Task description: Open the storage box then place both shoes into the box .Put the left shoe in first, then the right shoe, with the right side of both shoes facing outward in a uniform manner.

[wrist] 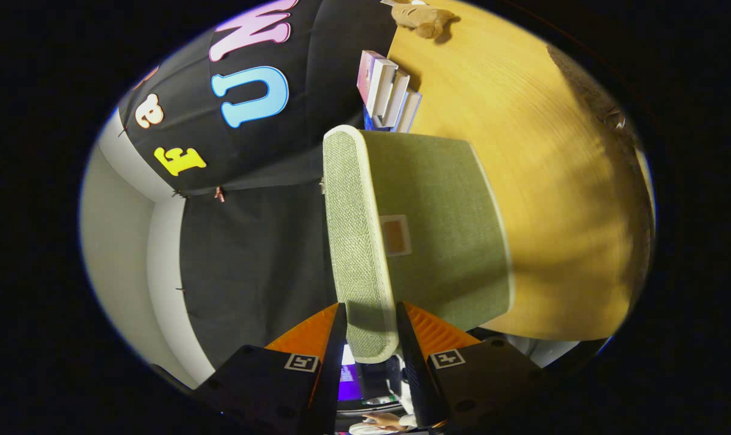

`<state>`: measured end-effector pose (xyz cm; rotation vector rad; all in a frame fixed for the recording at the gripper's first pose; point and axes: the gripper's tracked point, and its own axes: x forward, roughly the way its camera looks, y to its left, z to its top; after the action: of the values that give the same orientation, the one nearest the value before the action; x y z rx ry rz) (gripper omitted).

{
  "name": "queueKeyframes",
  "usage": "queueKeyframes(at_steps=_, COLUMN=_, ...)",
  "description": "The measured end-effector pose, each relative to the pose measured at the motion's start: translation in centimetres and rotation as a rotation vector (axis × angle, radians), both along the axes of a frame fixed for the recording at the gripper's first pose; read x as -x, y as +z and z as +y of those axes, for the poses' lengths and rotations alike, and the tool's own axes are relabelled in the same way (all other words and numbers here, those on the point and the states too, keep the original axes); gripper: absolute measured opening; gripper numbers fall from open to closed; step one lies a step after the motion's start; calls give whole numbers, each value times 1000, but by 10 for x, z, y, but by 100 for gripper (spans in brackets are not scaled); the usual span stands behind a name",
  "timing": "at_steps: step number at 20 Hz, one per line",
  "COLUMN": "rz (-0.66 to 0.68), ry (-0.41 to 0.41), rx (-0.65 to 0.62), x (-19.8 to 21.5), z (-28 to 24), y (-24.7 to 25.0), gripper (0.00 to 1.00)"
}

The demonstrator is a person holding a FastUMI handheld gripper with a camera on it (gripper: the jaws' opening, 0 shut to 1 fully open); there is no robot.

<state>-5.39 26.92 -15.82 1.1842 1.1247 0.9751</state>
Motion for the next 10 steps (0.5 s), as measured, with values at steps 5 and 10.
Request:
queueKeyframes(at_steps=5, rz=-52, ry=56, rx=-53, x=8, z=20, y=37, gripper=42)
queueKeyframes(at_steps=10, rz=-80, ry=30, rx=-42, x=-3, z=36, y=55, gripper=18)
